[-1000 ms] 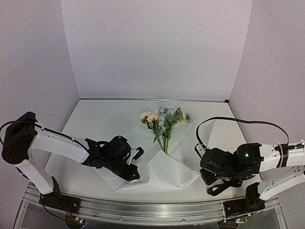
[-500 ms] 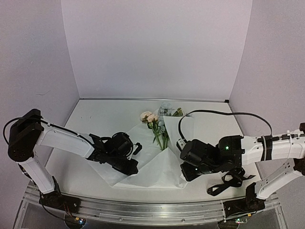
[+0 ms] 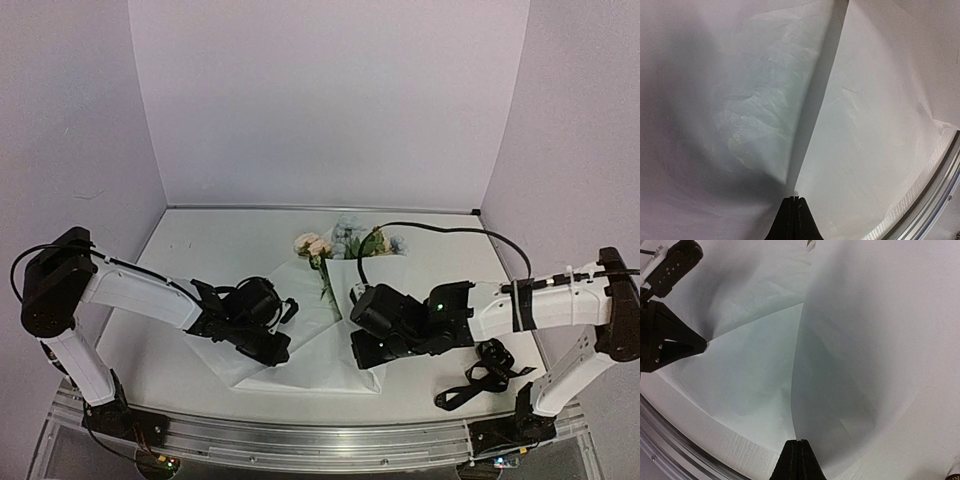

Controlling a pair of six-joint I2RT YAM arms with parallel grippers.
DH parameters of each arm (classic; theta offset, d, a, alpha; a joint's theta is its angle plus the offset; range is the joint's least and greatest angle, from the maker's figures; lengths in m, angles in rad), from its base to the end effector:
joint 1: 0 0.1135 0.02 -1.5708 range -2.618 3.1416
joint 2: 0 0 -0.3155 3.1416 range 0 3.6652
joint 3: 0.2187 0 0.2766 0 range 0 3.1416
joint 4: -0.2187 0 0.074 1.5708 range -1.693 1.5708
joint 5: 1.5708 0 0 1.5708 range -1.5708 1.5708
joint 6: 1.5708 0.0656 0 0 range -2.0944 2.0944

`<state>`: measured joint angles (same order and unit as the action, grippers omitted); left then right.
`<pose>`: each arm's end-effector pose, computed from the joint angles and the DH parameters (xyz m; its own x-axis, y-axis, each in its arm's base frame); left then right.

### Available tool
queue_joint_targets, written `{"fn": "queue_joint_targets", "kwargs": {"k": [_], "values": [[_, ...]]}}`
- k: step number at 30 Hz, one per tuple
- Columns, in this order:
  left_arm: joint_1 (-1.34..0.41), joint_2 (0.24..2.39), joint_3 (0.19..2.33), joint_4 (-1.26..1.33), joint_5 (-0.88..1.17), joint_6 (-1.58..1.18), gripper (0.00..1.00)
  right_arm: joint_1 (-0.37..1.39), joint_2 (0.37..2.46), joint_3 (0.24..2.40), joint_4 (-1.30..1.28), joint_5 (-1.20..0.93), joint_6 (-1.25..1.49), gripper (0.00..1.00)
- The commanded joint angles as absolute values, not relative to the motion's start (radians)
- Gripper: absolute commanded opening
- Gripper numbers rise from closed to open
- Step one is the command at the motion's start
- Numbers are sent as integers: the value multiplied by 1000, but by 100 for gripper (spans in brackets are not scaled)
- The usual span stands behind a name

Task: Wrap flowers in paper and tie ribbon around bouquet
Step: Fold the one-fourth-folded wrapping paper at the center of the board.

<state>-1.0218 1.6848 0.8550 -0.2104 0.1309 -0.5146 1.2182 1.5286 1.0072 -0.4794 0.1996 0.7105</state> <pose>0.1768 -0.3054 0.1483 -0.8250 0.4136 -0.3851 0.5447 0.7634 -0.3471 0.1315 0.3196 0.2298 -0.7962 -0.3127 -0.5179 -0.4796 0.8480 0.2254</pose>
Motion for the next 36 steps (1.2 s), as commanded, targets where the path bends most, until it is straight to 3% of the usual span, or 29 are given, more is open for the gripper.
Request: {"fn": "queue_joint_targets", "kwargs": {"k": [1,9,17,27,36], "values": [[-1016,1682,893,-211,105,-485,0,1204,1590,1040,-303,123,757,0],[-1016,1696,911,-206,113,-468,0,1169,1704,918,60,-37,842,0],[-1015,1704,944,-226,110,-473,8,1153,1729,872,132,-86,853,0],[-942,1595,952,-227,126,-537,45,1135,1754,839,227,-136,882,0],[-867,1684,1002,-123,264,-530,66,1116,1758,827,278,-191,911,0]]}}
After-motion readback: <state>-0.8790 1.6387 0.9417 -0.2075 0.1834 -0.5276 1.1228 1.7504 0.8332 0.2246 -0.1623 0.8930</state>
